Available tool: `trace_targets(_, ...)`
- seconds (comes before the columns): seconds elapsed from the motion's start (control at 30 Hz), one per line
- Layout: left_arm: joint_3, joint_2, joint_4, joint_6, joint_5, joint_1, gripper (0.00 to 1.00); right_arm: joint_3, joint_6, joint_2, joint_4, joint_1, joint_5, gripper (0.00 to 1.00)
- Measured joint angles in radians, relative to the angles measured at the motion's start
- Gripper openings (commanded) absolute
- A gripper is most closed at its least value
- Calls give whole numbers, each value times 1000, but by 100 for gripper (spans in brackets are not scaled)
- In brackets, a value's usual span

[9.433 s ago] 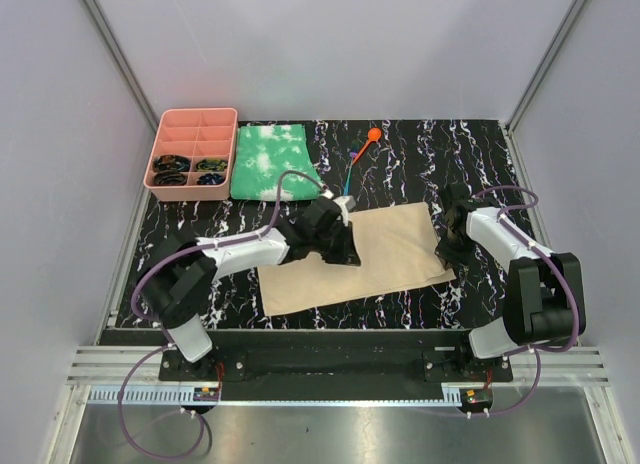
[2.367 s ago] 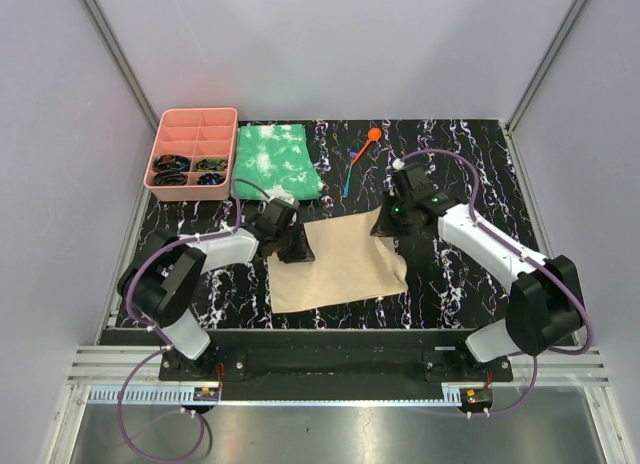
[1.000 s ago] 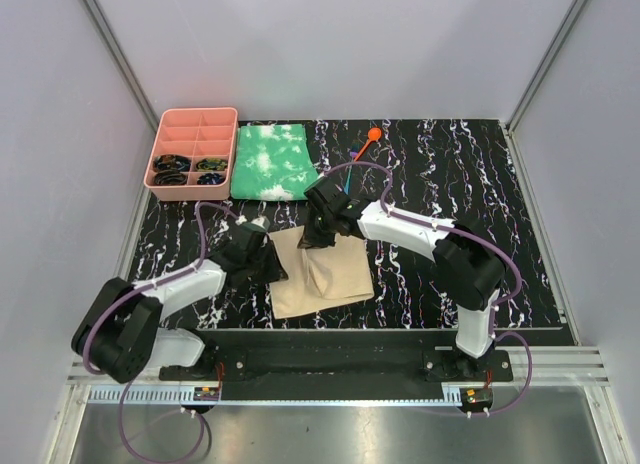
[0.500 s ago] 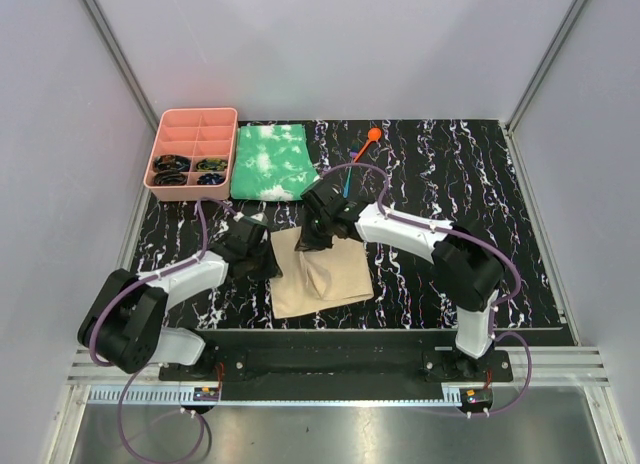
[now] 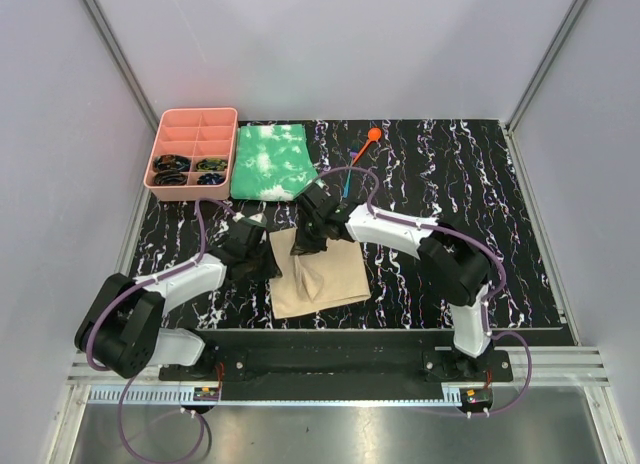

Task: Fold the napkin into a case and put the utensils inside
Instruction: Fold the rectangle-folded napkin at the center of the board.

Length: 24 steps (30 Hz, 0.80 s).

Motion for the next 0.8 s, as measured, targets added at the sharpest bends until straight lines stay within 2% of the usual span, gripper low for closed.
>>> trace_targets(0.8,-18,2,29,3,0,0,11,44,-1,99,11,40,-73,0)
